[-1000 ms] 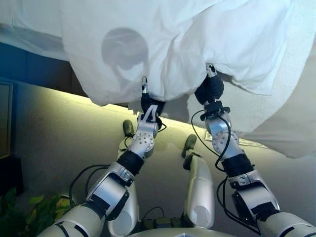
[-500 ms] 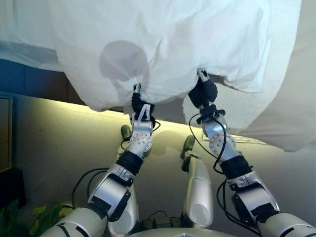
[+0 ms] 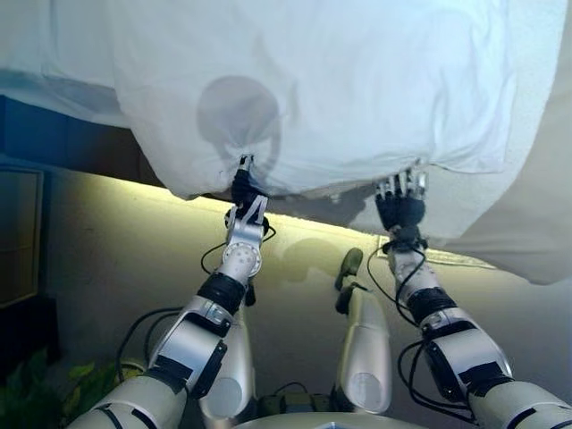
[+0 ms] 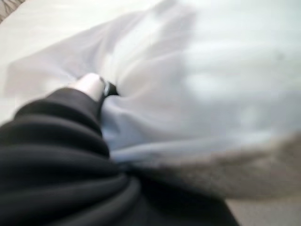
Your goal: Make the bed neatly
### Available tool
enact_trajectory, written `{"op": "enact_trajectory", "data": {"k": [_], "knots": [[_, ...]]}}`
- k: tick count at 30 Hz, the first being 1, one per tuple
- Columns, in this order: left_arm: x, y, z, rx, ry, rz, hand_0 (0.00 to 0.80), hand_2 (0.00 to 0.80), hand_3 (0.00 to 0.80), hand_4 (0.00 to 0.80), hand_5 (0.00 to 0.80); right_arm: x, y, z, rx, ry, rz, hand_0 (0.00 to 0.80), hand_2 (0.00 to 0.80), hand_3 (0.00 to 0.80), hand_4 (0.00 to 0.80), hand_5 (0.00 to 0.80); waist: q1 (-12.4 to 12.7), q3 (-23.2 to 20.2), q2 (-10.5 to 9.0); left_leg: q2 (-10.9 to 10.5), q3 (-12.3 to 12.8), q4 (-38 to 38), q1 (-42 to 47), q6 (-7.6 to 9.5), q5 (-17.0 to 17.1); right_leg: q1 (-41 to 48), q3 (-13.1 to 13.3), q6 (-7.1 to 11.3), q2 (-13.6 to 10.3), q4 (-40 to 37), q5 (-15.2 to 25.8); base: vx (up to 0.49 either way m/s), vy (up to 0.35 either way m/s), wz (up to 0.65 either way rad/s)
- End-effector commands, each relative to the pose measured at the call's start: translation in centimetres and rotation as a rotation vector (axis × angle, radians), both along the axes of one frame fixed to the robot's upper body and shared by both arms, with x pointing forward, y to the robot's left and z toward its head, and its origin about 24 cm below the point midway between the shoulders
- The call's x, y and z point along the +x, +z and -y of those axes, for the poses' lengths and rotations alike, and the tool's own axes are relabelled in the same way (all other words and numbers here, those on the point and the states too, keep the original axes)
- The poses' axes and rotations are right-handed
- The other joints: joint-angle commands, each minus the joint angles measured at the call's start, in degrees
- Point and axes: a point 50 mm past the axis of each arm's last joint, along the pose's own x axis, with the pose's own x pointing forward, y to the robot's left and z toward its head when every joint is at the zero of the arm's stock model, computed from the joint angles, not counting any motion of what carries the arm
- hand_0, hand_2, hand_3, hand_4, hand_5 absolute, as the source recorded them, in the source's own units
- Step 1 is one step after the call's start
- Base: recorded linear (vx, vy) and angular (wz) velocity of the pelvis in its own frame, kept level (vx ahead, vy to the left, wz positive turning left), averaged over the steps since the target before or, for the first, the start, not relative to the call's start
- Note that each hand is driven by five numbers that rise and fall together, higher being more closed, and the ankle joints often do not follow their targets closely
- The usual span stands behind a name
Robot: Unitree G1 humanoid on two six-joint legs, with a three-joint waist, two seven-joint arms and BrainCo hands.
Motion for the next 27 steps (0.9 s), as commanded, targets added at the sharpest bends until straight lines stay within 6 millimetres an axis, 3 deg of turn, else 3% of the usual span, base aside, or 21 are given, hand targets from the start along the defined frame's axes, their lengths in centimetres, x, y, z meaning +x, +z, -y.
{"op": "enact_trajectory", "data": {"k": [1, 6, 13, 21, 27], "knots": [[1.1, 4.2, 0.3, -0.005, -0.052, 0.161, 0.8, 0.8, 0.8, 0.8, 0.8, 0.2, 2.7, 3.5, 0.08, -0.068, 0.169, 0.0, 0.0, 0.0, 0.0, 0.0, 1.6, 0.2, 1.64, 3.7, -2.2, 4.6, -2.3, -4.86, -0.1, 1.2, -1.3, 3.44, -4.2, -7.8, 13.5, -0.013, -0.093, 0.06], [1.4, 4.5, -0.6, 0.016, -0.056, 0.173, 0.8, 0.8, 0.8, 0.8, 0.8, -0.3, 3.0, 5.8, 0.124, -0.12, 0.2, 0.0, 0.0, 0.0, 0.0, 0.0, 2.3, 0.2, 1.98, 3.8, -2.3, 3.7, -2.3, -5.09, 0.1, 1.8, -2.1, 3.8, -4.1, -8.7, 13.7, -0.015, -0.078, 0.06], [1.4, 4.5, -1.5, 0.024, -0.053, 0.188, 0.8, 0.8, 0.8, 0.8, 0.8, -0.4, 3.9, 7.5, 0.182, -0.15, 0.229, 0.0, 0.0, 0.0, 0.0, 0.0, 2.5, 0.2, 2.49, 3.4, -2.1, 3.7, -2.5, -5.03, 0.0, 1.6, -2.1, 3.87, -4.1, -8.6, 13.6, -0.003, -0.016, 0.01], [1.7, 5.3, -1.6, 0.004, -0.065, 0.223, 0.8, 0.8, 0.8, 0.8, 0.8, -0.4, 2.6, 6.5, 0.273, -0.075, 0.158, 0.0, 0.0, 0.0, 0.0, 0.0, 2.4, 0.2, 2.85, 3.0, -1.7, 4.0, -3.4, -4.73, 0.2, 0.4, -1.6, 3.86, -4.4, -7.9, 13.7, -0.001, -0.003, 0.01], [1.4, 6.4, -0.8, -0.039, -0.071, 0.278, 0.8, 0.8, 0.8, 0.8, 0.8, -0.3, 1.2, 5.2, 0.303, -0.027, 0.077, 0.0, 0.0, 0.0, 0.0, 0.0, 1.9, 0.2, 5.01, 2.0, -1.1, 3.3, -4.3, -4.32, 0.7, -2.4, -0.3, 3.83, -5.0, -6.5, 13.1, 0.003, 0.069, 0.03]]}}
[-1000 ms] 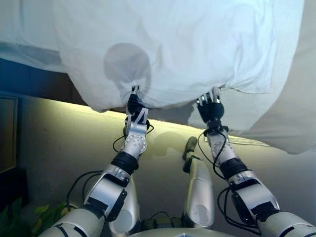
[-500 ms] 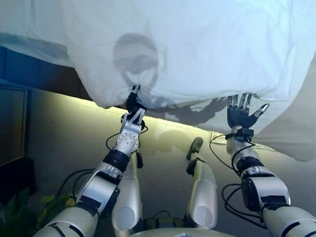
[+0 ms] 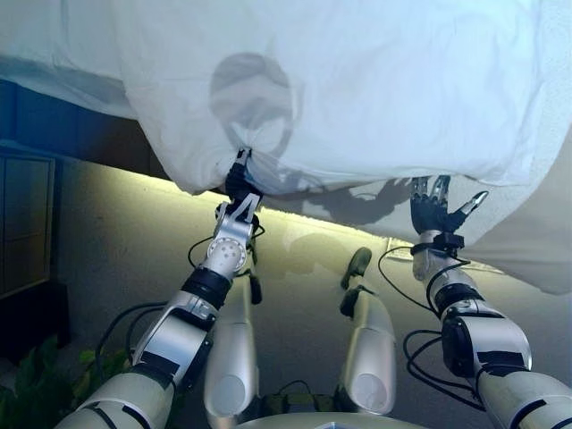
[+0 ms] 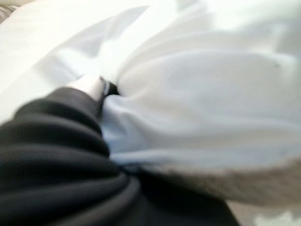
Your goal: Make the bed neatly
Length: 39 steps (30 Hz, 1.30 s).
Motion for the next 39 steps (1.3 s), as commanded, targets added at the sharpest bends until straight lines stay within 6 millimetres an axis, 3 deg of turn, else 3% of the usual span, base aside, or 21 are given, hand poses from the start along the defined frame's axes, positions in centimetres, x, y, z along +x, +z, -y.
{"op": "enact_trajectory", "data": {"k": [1, 7, 11, 19, 26, 34, 35, 36, 37, 39], "knots": [[0.8, 5.5, 0.5, -0.087, 0.003, 0.209, 0.8, 0.8, 0.8, 0.8, 0.8, -0.2, 1.2, 2.3, 0.032, -0.067, 0.038, 0.0, 0.0, 0.0, 0.0, 0.0, 1.7, 0.0, 3.38, 2.9, -0.6, 4.5, -3.2, -4.6, 0.4, -3.6, 2.3, 3.02, -4.3, -4.1, 12.5, 0.006, 0.142, 0.05], [0.2, 5.5, 0.9, -0.118, 0.002, 0.225, 0.8, 0.8, 0.8, 0.8, 0.8, -0.4, 1.0, 3.1, 0.002, -0.086, -0.007, 0.0, 0.0, 0.0, 0.0, 0.0, 1.2, 0.0, 6.17, 2.1, 0.2, 4.5, -4.0, -4.52, 0.7, -6.1, 3.9, 2.84, -5.0, -2.6, 11.6, 0.011, 0.105, 0.04], [-0.2, 5.3, 0.5, -0.141, 0.002, 0.238, 0.8, 0.8, 0.8, 0.8, 0.8, -0.9, 1.9, 5.0, -0.034, -0.131, 0.028, 0.0, 0.0, 0.0, 0.0, 0.0, 1.2, 0.0, 7.21, 2.3, 0.3, 5.0, -5.0, -4.81, 0.7, -7.7, 4.5, 2.81, -5.3, -1.6, 11.2, 0.002, 0.022, -0.04], [-1.0, 5.6, -0.6, -0.097, -0.008, 0.277, 0.8, 0.8, 0.8, 0.8, 0.8, -0.8, 5.3, 7.9, -0.121, -0.19, 0.095, 0.0, 0.0, 0.0, 0.0, 0.0, 2.4, 0.0, 7.84, 2.5, -0.4, 4.6, -6.7, -4.91, 1.4, -9.7, 4.2, 2.96, -5.0, -0.1, 10.4, 0.004, -0.05, -0.03], [-1.1, 4.0, -1.4, -0.089, -0.02, 0.223, 0.8, 0.8, 0.8, 0.8, 0.8, -0.8, 7.3, 9.0, -0.147, -0.204, 0.144, 0.0, 0.0, 0.0, 0.0, 0.0, 3.0, 0.0, 6.8, 3.1, -1.4, 5.4, -6.6, -5.03, 1.4, -9.2, 3.5, 2.93, -4.8, 1.5, 9.6, 0.027, -0.057, 0.03], [-0.6, 3.9, -1.3, -0.06, -0.047, 0.204, 0.8, 0.8, 0.8, 0.8, 0.8, -0.5, 7.5, 8.6, -0.133, -0.18, 0.151, 0.0, 0.0, 0.0, 0.0, 0.0, 3.6, 0.0, 4.49, 3.3, -2.7, 7.0, -5.7, -4.88, 1.0, -7.0, 2.9, 2.9, -4.7, 2.8, 9.5, 0.057, -0.062, 0.08], [-0.5, 4.0, -1.3, -0.049, -0.052, 0.209, 0.8, 0.8, 0.8, 0.8, 0.8, -0.5, 7.4, 8.5, -0.129, -0.178, 0.155, 0.201, 0.201, 0.201, 0.201, 0.201, 3.7, 0.0, 4.05, 3.2, -2.9, 7.3, -5.7, -4.82, 0.8, -6.7, 2.8, 2.87, -4.7, 2.8, 9.6, 0.059, -0.127, 0.13], [-0.4, 4.2, -1.3, -0.039, -0.056, 0.215, 0.8, 0.8, 0.8, 0.8, 0.8, -0.4, 7.3, 8.3, -0.123, -0.174, 0.153, 0.618, 0.618, 0.618, 0.618, 0.618, 3.9, 0.0, 3.68, 3.1, -3.2, 7.6, -5.9, -4.75, 0.7, -6.6, 2.7, 2.84, -4.8, 2.9, 9.7, 0.051, -0.13, 0.13], [-0.3, 4.5, -1.3, -0.034, -0.058, 0.22, 0.8, 0.8, 0.8, 0.8, 0.8, -0.3, 7.2, 8.1, -0.115, -0.17, 0.146, 0.8, 0.8, 0.8, 0.8, 0.8, 4.0, 0.0, 3.36, 3.1, -3.4, 7.8, -6.0, -4.73, 0.6, -6.5, 2.6, 2.87, -4.8, 3.1, 9.7, 0.042, -0.117, 0.16], [-0.2, 4.8, -1.3, -0.033, -0.061, 0.223, 0.8, 0.8, 0.8, 0.8, 0.8, -0.1, 7.2, 7.9, -0.107, -0.165, 0.139, 0.8, 0.8, 0.8, 0.8, 0.8, 4.2, 0.0, 3.09, 3.1, -3.6, 8.0, -6.3, -4.67, 0.6, -6.6, 2.5, 2.91, -4.8, 3.2, 9.8, 0.025, -0.073, 0.18]]}}
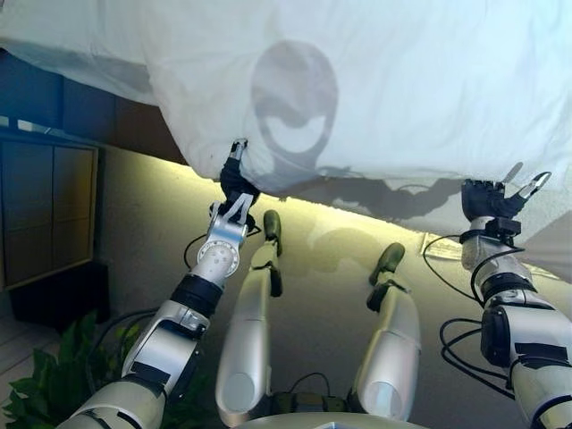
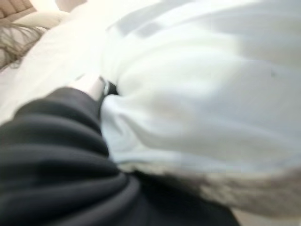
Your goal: Make the bed neatly
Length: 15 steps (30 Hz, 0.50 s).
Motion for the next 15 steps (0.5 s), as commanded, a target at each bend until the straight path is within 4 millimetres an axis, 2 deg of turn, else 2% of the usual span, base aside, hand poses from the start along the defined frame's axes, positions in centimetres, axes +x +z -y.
{"op": "enact_trajectory", "data": {"k": [1, 5, 10, 15], "knots": [[0.9, 3.5, -0.9, 0.005, 0.004, 0.131, 0.8, 0.8, 0.8, 0.8, 0.8, 0.4, 2.7, 0.9, 0.024, -0.026, 0.119, 0.8, 0.8, 0.8, 0.8, 0.8, 2.4, -0.2, -2.11, 4.7, -1.2, 6.8, -3.3, -5.23, -1.0, -2.1, 2.6, 3.31, -2.6, -5.1, 12.4, 0.021, -0.055, 0.15], [1.1, 3.9, -0.8, 0.015, -0.011, 0.138, 0.8, 0.8, 0.8, 0.8, 0.8, 0.7, 2.6, 0.4, 0.042, -0.02, 0.109, 0.8, 0.8, 0.8, 0.8, 0.8, 2.8, -0.2, -1.96, 4.1, -1.3, 6.6, -4.0, -4.89, -1.0, -2.5, 2.3, 3.36, -2.6, -5.2, 12.6, 0.009, -0.027, 0.12], [0.8, 3.4, -0.6, 0.027, -0.014, 0.146, 0.8, 0.8, 0.8, 0.8, 0.8, 0.4, 1.8, 0.4, 0.049, -0.022, 0.092, 0.8, 0.8, 0.8, 0.8, 0.8, 3.0, -0.2, -1.25, 3.3, -1.2, 6.3, -3.8, -4.53, -1.1, -2.3, 2.3, 3.35, -2.7, -5.4, 12.6, 0.003, 0.026, 0.06], [0.7, 3.0, -0.9, 0.082, 0.011, 0.15, 0.8, 0.8, 0.8, 0.8, 0.8, -0.4, 0.4, 0.9, 0.035, -0.044, 0.044, 0.8, 0.8, 0.8, 0.8, 0.8, 2.9, -0.2, -1.91, 3.5, -1.2, 6.3, -2.9, -4.5, -1.4, -0.7, 1.8, 3.34, -2.2, -6.3, 12.5, -0.002, 0.004, 0.05]]}}
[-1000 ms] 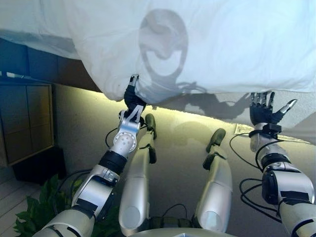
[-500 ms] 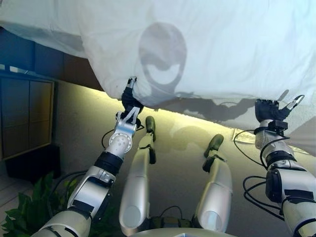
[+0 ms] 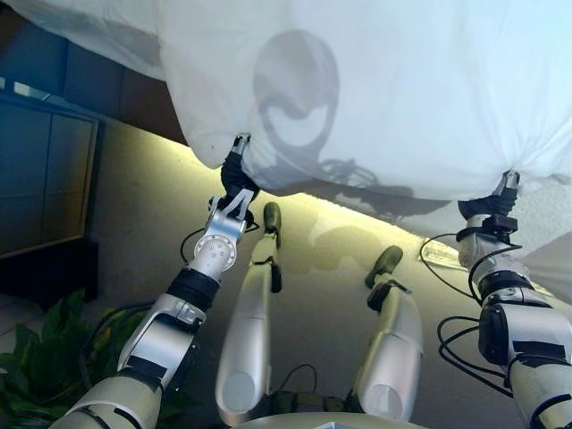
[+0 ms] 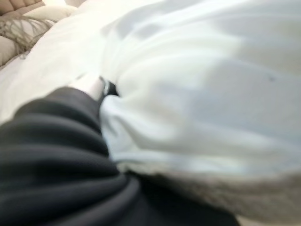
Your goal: Make the bed neatly
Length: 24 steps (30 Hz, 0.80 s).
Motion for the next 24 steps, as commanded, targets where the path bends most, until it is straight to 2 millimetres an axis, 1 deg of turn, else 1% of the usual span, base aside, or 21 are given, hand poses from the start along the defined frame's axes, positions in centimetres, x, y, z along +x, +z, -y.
{"op": "enact_trajectory", "data": {"k": [1, 4, 7, 10, 11, 13, 16, 17, 18, 19, 20, 21, 22, 23, 24], "knots": [[0.4, 2.2, -0.7, 0.032, 0.031, 0.11, 0.8, 0.8, 0.8, 0.8, 0.8, -1.1, 0.3, 1.6, 0.001, -0.067, 0.067, 0.8, 0.8, 0.8, 0.8, 0.8, 1.6, -0.3, -1.13, 3.8, -0.8, 6.8, 0.0, -4.75, -2.9, 1.5, 2.3, 3.34, -1.7, -8.6, 13.9, 0.006, 0.037, 0.02], [0.5, 1.3, -1.1, 0.032, 0.062, 0.057, 0.8, 0.8, 0.8, 0.8, 0.8, -1.8, -0.7, 1.5, -0.018, -0.063, 0.091, 0.8, 0.8, 0.8, 0.8, 0.8, 1.0, -0.3, -2.09, 4.3, -1.3, 8.1, 1.6, -5.15, -4.0, 3.7, 2.4, 3.19, -0.8, -9.4, 14.0, 0.031, 0.072, 0.01], [0.8, 0.8, -1.7, 0.068, 0.109, 0.016, 0.8, 0.8, 0.8, 0.8, 0.8, -2.2, -1.7, 0.8, -0.066, -0.065, 0.1, 0.8, 0.8, 0.8, 0.8, 0.8, 0.1, -0.3, -2.95, 4.9, -1.4, 10.5, 3.5, -5.28, -5.9, 5.9, 3.4, 2.93, -0.4, -9.3, 13.6, 0.064, 0.155, -0.03], [1.1, 0.3, -2.1, 0.106, 0.145, -0.038, 0.8, 0.8, 0.8, 0.8, 0.8, -2.4, -2.7, -0.1, -0.1, -0.062, 0.071, 0.8, 0.8, 0.8, 0.8, 0.8, -1.0, -0.8, -3.9, 4.7, -1.1, 13.8, 4.8, -5.01, -8.3, 8.0, 4.6, 2.5, -0.9, -9.6, 14.1, 0.094, 0.19, -0.08], [1.3, 0.0, -2.3, 0.129, 0.164, -0.06, 0.8, 0.8, 0.8, 0.8, 0.8, -2.6, -3.4, -0.5, -0.12, -0.061, 0.039, 0.8, 0.8, 0.8, 0.8, 0.8, -1.4, -1.3, -4.31, 4.5, -0.9, 15.4, 5.3, -4.71, -9.7, 8.9, 5.2, 2.36, -1.2, -9.8, 14.4, 0.148, 0.267, -0.05], [1.4, -1.2, -2.4, 0.169, 0.198, -0.124, 0.8, 0.8, 0.8, 0.8, 0.8, -2.7, -4.7, -2.1, -0.105, -0.04, -0.007, 0.8, 0.8, 0.8, 0.8, 0.8, -2.6, -2.9, -4.98, 3.5, -0.3, 18.2, 6.8, -3.67, -12.6, 10.8, 7.4, 2.14, -2.3, -10.7, 15.8, 0.182, 0.335, -0.13], [1.3, -2.8, -2.2, 0.18, 0.217, -0.186, 0.8, 0.8, 0.8, 0.8, 0.8, -3.2, -6.1, -3.5, -0.107, -0.007, -0.043, 0.8, 0.8, 0.8, 0.8, 0.8, -4.3, -4.2, -4.56, 1.9, 1.1, 18.2, 10.1, -2.39, -14.2, 12.4, 10.0, 1.76, -3.2, -11.5, 17.2, 0.176, 0.4, -0.33], [1.0, -3.7, -2.3, 0.172, 0.237, -0.213, 0.8, 0.8, 0.8, 0.8, 0.8, -3.0, -6.5, -4.9, -0.134, 0.03, -0.066, 0.8, 0.8, 0.8, 0.8, 0.8, -5.3, -4.5, -3.85, 1.4, 2.4, 17.2, 12.9, -1.63, -14.7, 12.3, 9.7, 1.25, -3.5, -10.6, 17.8, 0.162, 0.55, -0.2], [0.8, -4.2, -2.6, 0.183, 0.254, -0.224, 0.8, 0.8, 0.8, 0.8, 0.8, -2.9, -6.8, -6.1, -0.142, 0.058, -0.079, 0.8, 0.8, 0.8, 0.8, 0.8, -5.9, -4.4, -3.41, 1.2, 3.9, 16.1, 15.0, -0.82, -14.9, 11.9, 9.7, 0.83, -2.8, -8.3, 17.4, 0.14, 0.601, -0.28], [0.8, -4.4, -3.1, 0.187, 0.269, -0.233, 0.8, 0.8, 0.8, 0.8, 0.8, -3.0, -7.1, -7.1, -0.138, 0.085, -0.086, 0.8, 0.8, 0.8, 0.8, 0.8, -6.3, -4.3, -3.07, 1.1, 5.1, 14.9, 16.4, 0.03, -14.7, 11.2, 9.7, 0.42, -1.3, -5.2, 16.4, 0.082, 0.507, -0.55], [0.7, -4.6, -3.9, 0.185, 0.286, -0.243, 0.8, 0.8, 0.8, 0.8, 0.8, -3.3, -7.8, -8.3, -0.116, 0.117, -0.099, 0.8, 0.8, 0.8, 0.8, 0.8, -7.0, -4.3, -2.72, 0.8, 6.7, 13.1, 18.0, 1.17, -14.2, 10.2, 9.2, -0.33, 1.5, -1.5, 14.0, 0.065, 0.395, -0.77], [0.8, -4.7, -4.4, 0.186, 0.294, -0.247, 0.8, 0.8, 0.8, 0.8, 0.8, -3.5, -8.4, -9.1, -0.098, 0.136, -0.108, 0.8, 0.8, 0.8, 0.8, 0.8, -7.4, -4.4, -2.71, 0.7, 7.9, 11.9, 19.1, 1.66, -13.8, 9.7, 8.5, -0.82, 3.4, 0.1, 12.3, 0.079, 0.318, -0.74], [0.8, -4.8, -4.9, 0.188, 0.303, -0.249, 0.8, 0.8, 0.8, 0.8, 0.8, -3.9, -9.1, -9.9, -0.091, 0.156, -0.123, 0.8, 0.8, 0.8, 0.8, 0.8, -8.0, -4.7, -2.78, 0.7, 9.6, 10.0, 20.8, 1.87, -13.0, 9.7, 6.6, -1.33, 6.1, 0.3, 9.7, 0.091, 0.163, -0.51], [0.9, -4.8, -5.3, 0.185, 0.309, -0.248, 0.8, 0.8, 0.8, 0.8, 0.8, -4.2, -9.5, -10.4, -0.099, 0.167, -0.136, 0.8, 0.8, 0.8, 0.8, 0.8, -8.6, -4.9, -3.09, 0.6, 10.6, 8.7, 22.1, 1.71, -12.5, 10.4, 5.2, -1.62, 8.0, -1.2, 8.5, 0.101, 0.081, -0.4], [0.9, -4.8, -5.5, 0.173, 0.313, -0.248, 0.8, 0.8, 0.8, 0.8, 0.8, -4.2, -9.7, -10.8, -0.11, 0.177, -0.144, 0.8, 0.8, 0.8, 0.8, 0.8, -9.1, -5.0, -3.43, 0.7, 11.4, 7.9, 23.1, 1.45, -12.2, 11.1, 3.8, -1.91, 9.6, -3.1, 8.4, 0.094, -0.002, -0.28]]}}
